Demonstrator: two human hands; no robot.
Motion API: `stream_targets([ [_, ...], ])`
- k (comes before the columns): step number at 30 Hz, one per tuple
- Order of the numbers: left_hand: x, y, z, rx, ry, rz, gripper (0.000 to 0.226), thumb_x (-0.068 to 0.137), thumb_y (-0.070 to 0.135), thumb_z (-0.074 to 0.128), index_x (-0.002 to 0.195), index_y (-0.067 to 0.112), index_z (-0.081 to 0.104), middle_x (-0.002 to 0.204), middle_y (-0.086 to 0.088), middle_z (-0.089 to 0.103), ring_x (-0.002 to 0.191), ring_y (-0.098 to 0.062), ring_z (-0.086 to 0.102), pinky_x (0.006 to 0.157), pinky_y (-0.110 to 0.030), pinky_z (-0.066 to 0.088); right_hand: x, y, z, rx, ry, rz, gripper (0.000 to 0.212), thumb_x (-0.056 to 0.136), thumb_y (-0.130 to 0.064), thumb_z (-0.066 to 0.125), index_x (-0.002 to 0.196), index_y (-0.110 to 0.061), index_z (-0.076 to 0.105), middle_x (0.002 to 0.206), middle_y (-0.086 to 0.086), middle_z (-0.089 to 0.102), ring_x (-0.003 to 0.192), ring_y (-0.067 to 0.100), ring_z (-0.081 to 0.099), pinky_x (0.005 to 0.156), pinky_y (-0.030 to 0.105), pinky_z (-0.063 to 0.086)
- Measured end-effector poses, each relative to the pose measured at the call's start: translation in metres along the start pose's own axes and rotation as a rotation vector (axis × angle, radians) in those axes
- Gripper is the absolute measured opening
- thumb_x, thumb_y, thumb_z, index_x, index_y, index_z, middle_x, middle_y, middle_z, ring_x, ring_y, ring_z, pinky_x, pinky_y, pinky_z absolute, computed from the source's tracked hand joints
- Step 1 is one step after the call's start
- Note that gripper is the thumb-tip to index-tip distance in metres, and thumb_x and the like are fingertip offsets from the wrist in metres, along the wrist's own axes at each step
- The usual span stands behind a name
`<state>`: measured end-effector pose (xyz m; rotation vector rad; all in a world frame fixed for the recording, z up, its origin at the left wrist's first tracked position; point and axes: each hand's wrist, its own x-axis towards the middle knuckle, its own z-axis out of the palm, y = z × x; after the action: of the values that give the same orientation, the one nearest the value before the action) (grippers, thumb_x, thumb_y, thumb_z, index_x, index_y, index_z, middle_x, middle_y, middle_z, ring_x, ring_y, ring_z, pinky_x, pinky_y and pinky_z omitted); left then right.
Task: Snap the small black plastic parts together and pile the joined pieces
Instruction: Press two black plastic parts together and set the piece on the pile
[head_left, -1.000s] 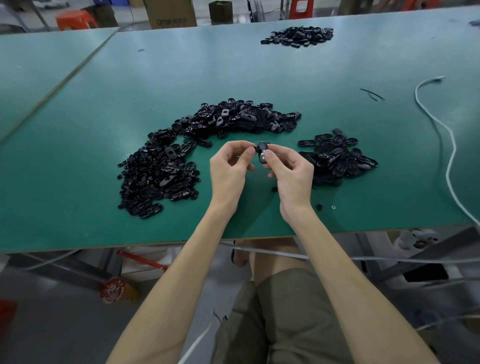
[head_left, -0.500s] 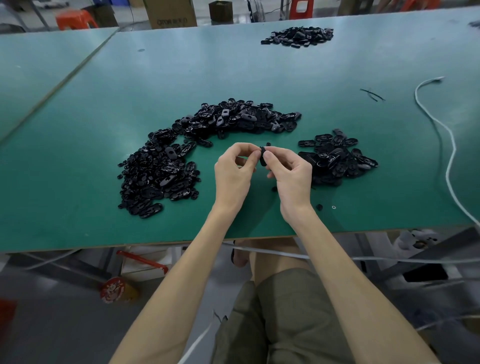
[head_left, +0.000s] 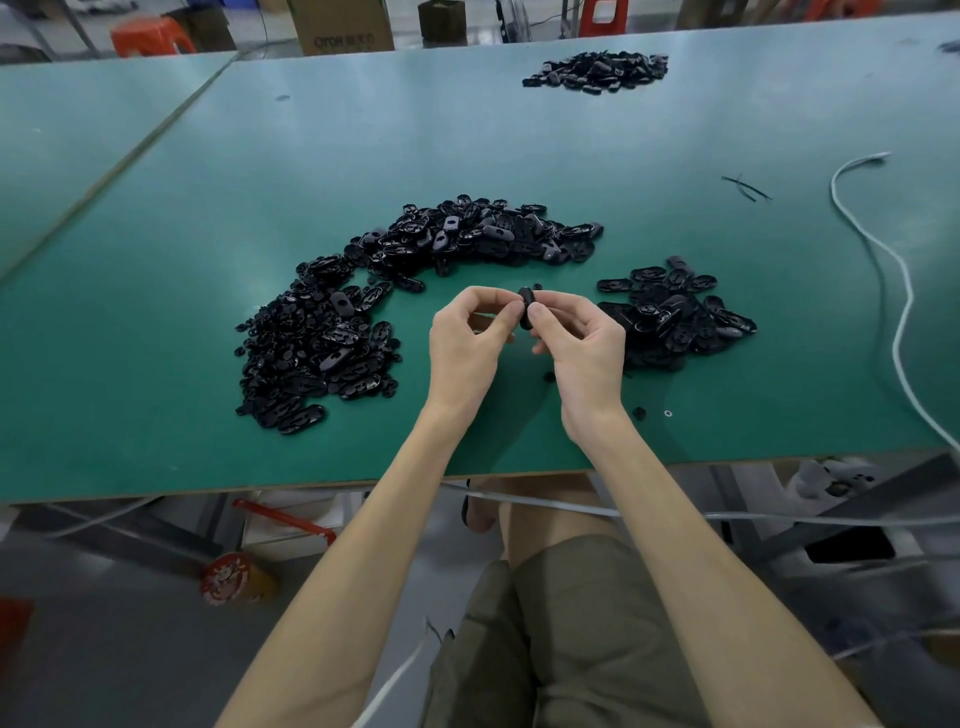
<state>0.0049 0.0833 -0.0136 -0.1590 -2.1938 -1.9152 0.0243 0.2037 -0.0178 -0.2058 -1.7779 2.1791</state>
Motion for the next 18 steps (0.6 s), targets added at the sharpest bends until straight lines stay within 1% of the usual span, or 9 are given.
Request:
stream_targets([
  [2,-0.0007,-0.0001,-0.0004,0.002,0.005,0.012,0.003,0.092,0.017,0.076,0.095,0.017,0.074,0.094,0.005,0.076,0.085,-0.019,0.07,0.082,-0.029,0.056,-0.0001,-0.0005,0.0001,0.006,-0.004,0.004,0.014,0.094,-0.005,0.072,0.099,-0.018,0.076,0.088,-0.001,0.079,0.081,0.01,0.072,0.065,0.02,0.053],
  [4,-0.0006,0.0,-0.0008,-0.003,0.005,0.014,0.004,0.091,0.017,0.077,0.094,0.019,0.074,0.099,0.005,0.076,0.093,-0.02,0.07,0.085,-0.026,0.054,-0.0002,-0.001,0.0,0.008,-0.014,0.007,0.014,0.094,-0.003,0.072,0.099,-0.017,0.075,0.088,0.001,0.078,0.082,0.012,0.072,0.065,0.02,0.054],
  [7,0.0002,0.0005,-0.0016,-0.088,-0.022,-0.008,0.01,0.091,0.013,0.077,0.1,0.015,0.072,0.102,0.002,0.076,0.092,-0.02,0.073,0.083,-0.026,0.055,-0.0009,-0.0018,0.0,0.016,-0.028,0.003,0.015,0.095,-0.003,0.072,0.099,-0.017,0.074,0.092,0.002,0.077,0.087,0.015,0.073,0.067,0.022,0.055],
  [10,0.0,0.0011,-0.0018,-0.138,-0.018,-0.032,0.018,0.092,0.013,0.077,0.109,0.008,0.071,0.103,-0.004,0.076,0.092,-0.014,0.073,0.083,-0.022,0.055,-0.0012,-0.0024,0.0001,0.024,-0.034,-0.009,0.016,0.094,-0.002,0.073,0.098,-0.017,0.074,0.094,-0.002,0.078,0.089,0.014,0.075,0.067,0.022,0.055],
  [13,-0.0007,0.0017,-0.0014,-0.148,-0.073,-0.018,0.016,0.095,0.009,0.073,0.11,0.006,0.072,0.098,-0.006,0.078,0.091,-0.017,0.075,0.085,-0.023,0.055,-0.0012,-0.0018,0.0001,0.011,-0.027,-0.023,0.016,0.093,-0.002,0.073,0.097,-0.018,0.073,0.092,-0.004,0.078,0.089,0.013,0.074,0.068,0.023,0.055],
  [15,-0.0007,0.0014,-0.0022,-0.156,-0.047,0.0,0.014,0.093,0.007,0.074,0.107,0.006,0.073,0.098,-0.004,0.078,0.094,-0.017,0.074,0.089,-0.027,0.056,-0.0006,0.0002,-0.0001,-0.026,-0.025,-0.034,0.016,0.093,-0.005,0.074,0.097,-0.02,0.074,0.095,-0.003,0.077,0.092,0.016,0.071,0.075,0.031,0.057],
  [17,-0.0005,0.0003,-0.0028,-0.18,-0.017,0.01,0.014,0.091,0.005,0.075,0.104,0.007,0.074,0.098,-0.004,0.078,0.094,-0.015,0.072,0.09,-0.031,0.057,-0.0001,0.0018,-0.0003,-0.059,-0.026,-0.034,0.013,0.093,-0.01,0.076,0.099,-0.021,0.076,0.099,0.0,0.078,0.097,0.021,0.07,0.087,0.039,0.059],
  [18,-0.0006,-0.0002,-0.0026,-0.182,-0.016,0.009,0.014,0.09,0.004,0.076,0.103,0.007,0.074,0.097,-0.004,0.078,0.092,-0.014,0.071,0.089,-0.033,0.057,-0.0002,0.0022,-0.0005,-0.059,-0.025,-0.032,0.011,0.093,-0.012,0.077,0.101,-0.02,0.076,0.1,0.001,0.078,0.099,0.023,0.07,0.089,0.041,0.059],
])
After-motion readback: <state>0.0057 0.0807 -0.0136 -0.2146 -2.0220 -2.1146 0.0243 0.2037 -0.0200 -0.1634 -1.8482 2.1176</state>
